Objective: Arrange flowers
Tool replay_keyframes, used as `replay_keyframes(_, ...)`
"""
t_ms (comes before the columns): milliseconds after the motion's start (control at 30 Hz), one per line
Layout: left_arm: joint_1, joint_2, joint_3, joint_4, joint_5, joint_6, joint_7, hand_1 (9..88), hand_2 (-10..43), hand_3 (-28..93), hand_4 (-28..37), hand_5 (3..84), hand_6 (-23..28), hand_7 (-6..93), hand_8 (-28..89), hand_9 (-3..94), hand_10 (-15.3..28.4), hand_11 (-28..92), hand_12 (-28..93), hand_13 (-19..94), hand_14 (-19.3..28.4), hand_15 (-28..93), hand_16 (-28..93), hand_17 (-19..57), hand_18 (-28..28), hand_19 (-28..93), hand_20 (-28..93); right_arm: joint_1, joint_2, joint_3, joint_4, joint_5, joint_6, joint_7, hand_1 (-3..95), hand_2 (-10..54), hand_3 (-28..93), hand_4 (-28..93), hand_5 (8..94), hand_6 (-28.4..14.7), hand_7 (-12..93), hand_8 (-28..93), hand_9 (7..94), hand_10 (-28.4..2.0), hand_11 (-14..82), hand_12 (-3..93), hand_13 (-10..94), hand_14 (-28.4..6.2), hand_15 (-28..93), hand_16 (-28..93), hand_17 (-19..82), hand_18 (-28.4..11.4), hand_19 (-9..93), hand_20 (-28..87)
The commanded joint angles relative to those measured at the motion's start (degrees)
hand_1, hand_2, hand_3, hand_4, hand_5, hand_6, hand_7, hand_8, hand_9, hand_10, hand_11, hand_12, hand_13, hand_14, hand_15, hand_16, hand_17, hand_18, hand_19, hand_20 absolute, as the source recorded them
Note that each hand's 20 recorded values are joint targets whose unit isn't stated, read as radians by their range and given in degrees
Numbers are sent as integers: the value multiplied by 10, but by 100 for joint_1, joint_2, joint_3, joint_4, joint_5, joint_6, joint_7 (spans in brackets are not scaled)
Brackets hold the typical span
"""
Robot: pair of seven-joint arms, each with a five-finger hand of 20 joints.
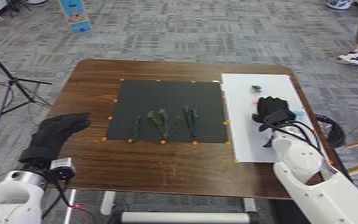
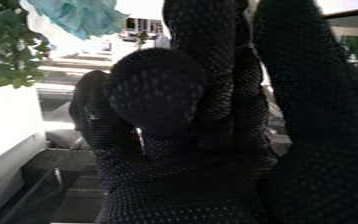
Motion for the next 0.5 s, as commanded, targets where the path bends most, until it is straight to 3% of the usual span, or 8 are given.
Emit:
replay_keyframes(33, 77, -37, -26, 7, -17, -50, -5, 291, 17, 697, -201, 555, 42, 175, -63, 532, 137, 236, 166, 415, 156, 149, 12, 81, 89, 33, 172, -201, 369, -104, -165, 149, 88, -220, 549, -46, 548, -127, 820, -9, 195, 178, 937, -92, 338, 253, 937, -40, 516, 387, 561, -211, 932, 535)
replay_keyframes(167, 253, 1, -293, 20, -14, 42, 82, 292, 18, 697, -200, 555, 41, 175, -63, 532, 137, 236, 167, 415, 157, 148, 12, 81, 90, 33, 171, -57, 643, -148, -715, 448, 335, -357, 547, -44, 557, -127, 820, -9, 199, 187, 937, -92, 346, 257, 937, -40, 522, 394, 558, -211, 932, 547)
replay_keyframes(300, 472, 13, -661, 54, -62, 417, 226, 290, 17, 699, -201, 556, 41, 176, -64, 533, 138, 236, 166, 414, 157, 147, 11, 82, 90, 33, 171, 540, 895, -538, -1185, 810, 388, -654, 541, -41, 566, -131, 820, -10, 202, 196, 937, -91, 348, 262, 937, -41, 524, 404, 556, -210, 932, 557)
replay_keyframes(367, 553, 19, -776, 45, -115, 660, 360, 290, 19, 698, -204, 557, 41, 177, -64, 532, 138, 235, 166, 413, 156, 146, 11, 83, 88, 33, 171, 999, 977, -895, -1322, 956, 415, -802, 538, -38, 570, -137, 819, -10, 201, 197, 937, -90, 345, 267, 936, -40, 525, 410, 553, -208, 932, 563)
replay_keyframes(433, 551, 35, -819, 55, -139, 808, 435, 289, 20, 698, -206, 558, 41, 178, -64, 531, 139, 234, 165, 409, 152, 141, 8, 87, 85, 31, 172, 1444, 963, -1247, -1419, 1089, 348, -895, 536, -34, 571, -145, 819, -9, 200, 194, 937, -89, 344, 272, 929, -39, 535, 417, 550, -209, 932, 570)
replay_keyframes(500, 480, 89, -750, 86, -201, 975, 543, 281, 25, 702, -213, 559, 41, 176, -65, 528, 140, 226, 161, 396, 147, 126, 4, 91, 78, 27, 172, 1819, 854, -1496, -1435, 1178, 168, -1124, 537, -31, 567, -151, 818, -7, 196, 187, 937, -87, 343, 276, 926, -39, 541, 419, 549, -207, 932, 574)
